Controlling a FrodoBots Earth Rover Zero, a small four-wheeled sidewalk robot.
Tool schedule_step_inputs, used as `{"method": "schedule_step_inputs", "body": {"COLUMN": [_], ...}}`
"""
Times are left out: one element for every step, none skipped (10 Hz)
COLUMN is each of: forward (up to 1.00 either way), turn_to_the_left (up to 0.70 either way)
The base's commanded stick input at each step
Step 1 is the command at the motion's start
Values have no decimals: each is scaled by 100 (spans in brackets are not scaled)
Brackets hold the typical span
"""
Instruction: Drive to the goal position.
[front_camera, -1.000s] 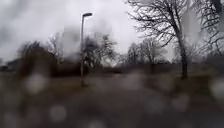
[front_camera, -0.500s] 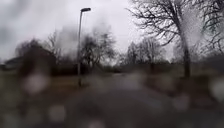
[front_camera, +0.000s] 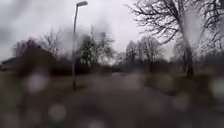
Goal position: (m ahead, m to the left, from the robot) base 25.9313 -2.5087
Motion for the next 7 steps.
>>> {"method": "schedule_step_inputs", "body": {"forward": [85,85,85,85,85,85,85], "turn_to_the_left": [0,0,0,0,0,0,0]}}
